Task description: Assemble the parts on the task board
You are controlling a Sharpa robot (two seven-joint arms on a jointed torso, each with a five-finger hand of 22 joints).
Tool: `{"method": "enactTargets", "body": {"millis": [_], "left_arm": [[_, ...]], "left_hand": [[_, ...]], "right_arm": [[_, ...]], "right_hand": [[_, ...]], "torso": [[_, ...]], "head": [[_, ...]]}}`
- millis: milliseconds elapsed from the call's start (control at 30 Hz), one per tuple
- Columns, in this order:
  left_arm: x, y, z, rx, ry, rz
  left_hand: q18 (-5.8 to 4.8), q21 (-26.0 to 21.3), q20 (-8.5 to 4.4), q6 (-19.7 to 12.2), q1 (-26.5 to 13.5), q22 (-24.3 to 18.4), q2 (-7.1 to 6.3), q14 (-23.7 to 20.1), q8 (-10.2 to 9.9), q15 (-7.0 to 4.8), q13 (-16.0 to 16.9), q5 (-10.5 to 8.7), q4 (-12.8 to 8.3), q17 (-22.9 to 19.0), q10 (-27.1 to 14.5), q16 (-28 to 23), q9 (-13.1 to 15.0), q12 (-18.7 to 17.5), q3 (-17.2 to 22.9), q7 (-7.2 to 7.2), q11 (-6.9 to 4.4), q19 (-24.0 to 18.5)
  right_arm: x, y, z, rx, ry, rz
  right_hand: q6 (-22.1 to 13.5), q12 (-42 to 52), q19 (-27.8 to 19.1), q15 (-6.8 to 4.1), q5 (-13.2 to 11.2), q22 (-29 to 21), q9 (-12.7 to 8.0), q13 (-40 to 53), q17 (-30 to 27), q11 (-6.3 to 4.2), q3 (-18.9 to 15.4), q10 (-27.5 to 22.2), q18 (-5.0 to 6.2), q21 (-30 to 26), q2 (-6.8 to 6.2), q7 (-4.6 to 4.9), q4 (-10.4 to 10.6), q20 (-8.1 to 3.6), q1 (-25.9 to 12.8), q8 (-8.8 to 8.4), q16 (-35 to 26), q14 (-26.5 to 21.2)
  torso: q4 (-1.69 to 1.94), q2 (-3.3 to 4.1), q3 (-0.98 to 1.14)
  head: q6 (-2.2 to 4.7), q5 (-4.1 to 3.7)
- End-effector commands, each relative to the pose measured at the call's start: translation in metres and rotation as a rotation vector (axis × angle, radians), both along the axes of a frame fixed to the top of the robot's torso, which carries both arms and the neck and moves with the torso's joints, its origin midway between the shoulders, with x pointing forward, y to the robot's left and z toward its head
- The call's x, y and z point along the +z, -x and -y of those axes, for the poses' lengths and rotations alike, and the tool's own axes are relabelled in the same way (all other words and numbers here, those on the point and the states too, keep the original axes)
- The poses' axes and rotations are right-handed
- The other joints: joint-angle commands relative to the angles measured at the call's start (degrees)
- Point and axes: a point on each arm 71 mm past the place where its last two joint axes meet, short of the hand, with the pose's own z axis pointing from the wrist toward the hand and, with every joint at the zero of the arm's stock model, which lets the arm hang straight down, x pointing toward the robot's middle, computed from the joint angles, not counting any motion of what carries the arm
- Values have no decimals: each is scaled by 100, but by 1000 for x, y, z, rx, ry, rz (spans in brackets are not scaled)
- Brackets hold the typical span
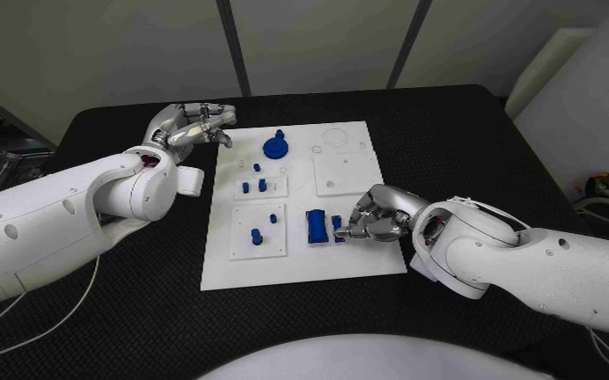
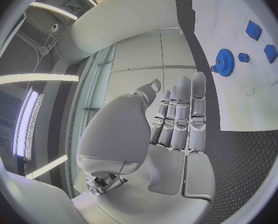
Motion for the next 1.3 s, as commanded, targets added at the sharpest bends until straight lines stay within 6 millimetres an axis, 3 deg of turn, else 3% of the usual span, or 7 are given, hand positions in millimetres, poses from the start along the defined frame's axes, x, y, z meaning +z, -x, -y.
{"method": "enactTargets", "body": {"millis": [33,167,367,633,1033,1133,1300], "left_arm": [[1,0,1,-10,5,2],[1,0,2,-11,5,1],[1,0,1,-10,5,1],[1,0,2,-11,5,1],[1,0,1,-11,6,2],[1,0,1,-12,7,5],[1,0,1,-15,12,21]], "left_hand": [[-17,-17,10,-42,18,-9,56,-43,30,3,6,1,-9,-7,-53,-35,-10,25,-33,-11,-3,23],[-17,-17,10,-42,18,-9,56,-43,30,3,6,1,-9,-7,-53,-35,-10,25,-33,-11,-3,23],[-17,-17,10,-42,18,-9,56,-43,30,3,6,1,-9,-7,-53,-35,-10,25,-33,-11,-3,23],[-17,-17,10,-42,18,-9,56,-43,30,3,6,1,-9,-7,-53,-35,-10,25,-33,-11,-3,23],[-17,-21,11,-50,26,-12,67,-46,33,6,7,2,-10,-9,-61,-34,-10,32,-33,-9,-1,24],[-17,-23,12,-52,25,-12,64,-47,33,7,7,1,-10,-10,-63,-34,-10,35,-37,-8,0,24],[-22,-49,27,-85,-54,-29,36,-57,40,23,11,-7,39,-18,-83,-30,-10,67,-116,-1,10,20]], "right_arm": [[-2,0,-2,23,7,-14],[-4,-1,-2,30,23,-25],[-6,-4,-3,28,35,-22],[-6,-7,-1,-2,43,4],[1,-4,-4,26,-42,43],[4,-3,-4,46,-103,43],[4,-16,7,49,-271,-4]], "right_hand": [[-30,-7,-12,-18,-29,1,11,6,670,23,-41,13,1,-20,46,-21,-11,9,-3,38,-14,445],[-35,-10,-16,-25,-90,-4,32,7,663,15,-53,10,4,-27,51,-30,-84,6,163,56,-19,444],[-48,-10,-17,-30,-468,-1,63,12,671,11,-73,8,3,-32,58,-32,-250,-1,480,83,-16,445],[-30,47,4,-35,-307,23,84,55,691,0,-129,45,-2,-12,184,-46,-183,-4,460,108,-4,450],[-117,-5,-46,-17,24,-39,93,25,632,29,-392,13,13,-79,138,-7,-3,4,283,84,-46,438],[-262,-74,-108,11,100,-117,64,-21,592,70,-473,-37,33,-156,109,45,32,22,230,1,-75,429],[-844,-602,-422,181,153,-529,-116,-409,244,279,-545,-408,129,-558,109,291,-14,151,361,-386,-332,342]], "torso": [[4,12,-3],[7,6,-4],[-2,4,5],[0,-3,-2],[1,-9,1],[0,-22,-8],[-12,-91,-52]], "head": [[-3,-1],[-9,8],[-21,33],[-15,32],[17,32],[40,25],[173,4]]}}
